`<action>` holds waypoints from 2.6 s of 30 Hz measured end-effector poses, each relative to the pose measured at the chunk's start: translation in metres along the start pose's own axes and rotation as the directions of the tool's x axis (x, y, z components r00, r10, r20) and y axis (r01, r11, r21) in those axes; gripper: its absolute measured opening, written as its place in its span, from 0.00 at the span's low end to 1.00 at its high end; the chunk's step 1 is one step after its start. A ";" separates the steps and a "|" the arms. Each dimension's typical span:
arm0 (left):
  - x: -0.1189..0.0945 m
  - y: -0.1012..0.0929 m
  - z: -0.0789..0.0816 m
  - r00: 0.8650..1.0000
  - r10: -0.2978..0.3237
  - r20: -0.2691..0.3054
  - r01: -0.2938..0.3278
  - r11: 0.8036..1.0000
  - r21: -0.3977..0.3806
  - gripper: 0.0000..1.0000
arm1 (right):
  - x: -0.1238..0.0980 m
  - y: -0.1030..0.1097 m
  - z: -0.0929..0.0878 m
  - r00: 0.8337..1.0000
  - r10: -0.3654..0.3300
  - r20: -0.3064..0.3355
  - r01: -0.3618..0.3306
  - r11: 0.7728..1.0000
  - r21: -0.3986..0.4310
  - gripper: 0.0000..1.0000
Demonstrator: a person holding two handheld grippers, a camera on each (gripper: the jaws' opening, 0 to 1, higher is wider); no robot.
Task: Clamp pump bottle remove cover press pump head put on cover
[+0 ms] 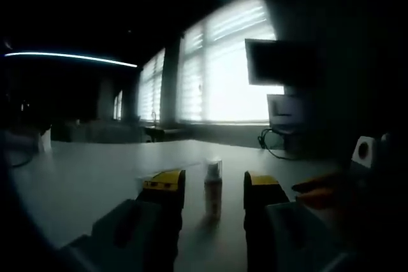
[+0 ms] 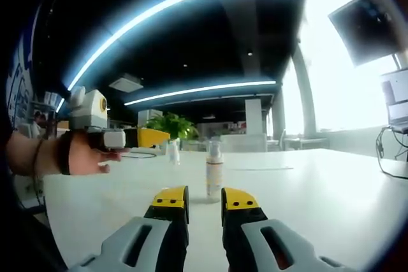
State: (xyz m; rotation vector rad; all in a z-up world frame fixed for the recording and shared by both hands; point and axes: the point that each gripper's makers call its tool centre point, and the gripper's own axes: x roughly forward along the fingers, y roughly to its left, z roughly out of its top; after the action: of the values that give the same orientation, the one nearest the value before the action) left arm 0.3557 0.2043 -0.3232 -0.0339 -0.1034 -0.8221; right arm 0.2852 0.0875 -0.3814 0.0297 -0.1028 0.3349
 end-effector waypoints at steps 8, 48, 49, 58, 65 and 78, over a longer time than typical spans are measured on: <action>-0.039 0.005 0.006 1.000 0.023 0.008 -0.023 1.000 -0.018 0.32 | -0.001 0.002 0.000 1.000 0.005 0.002 -0.005 1.000 0.006 0.18; -0.138 0.051 -0.034 0.983 0.180 0.038 -0.178 0.983 -0.036 0.32 | -0.001 0.019 -0.004 0.994 0.109 -0.022 -0.109 0.994 -0.008 0.28; -0.139 0.051 -0.034 0.983 0.178 0.043 -0.177 0.984 -0.032 0.32 | -0.001 0.019 -0.005 0.994 0.111 -0.025 -0.111 0.994 -0.014 0.28; -0.135 0.029 -0.041 0.989 0.146 0.013 -0.146 0.988 0.050 0.31 | -0.003 0.019 -0.003 0.993 0.114 -0.014 -0.115 0.993 -0.021 0.28; -0.140 0.034 -0.039 0.983 0.182 0.023 -0.183 0.982 0.042 0.29 | -0.002 0.016 -0.005 0.994 0.112 -0.016 -0.113 0.993 -0.023 0.28; -0.141 0.036 -0.038 0.981 0.191 0.020 -0.192 0.981 0.026 0.28 | -0.003 0.012 -0.005 0.994 0.110 -0.014 -0.110 0.994 -0.016 0.27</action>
State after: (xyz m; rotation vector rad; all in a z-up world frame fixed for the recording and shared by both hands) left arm 0.2896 0.3287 -0.3754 -0.0247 -0.1260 -0.6279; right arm 0.2789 0.0979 -0.3864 0.0053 -0.0943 0.4442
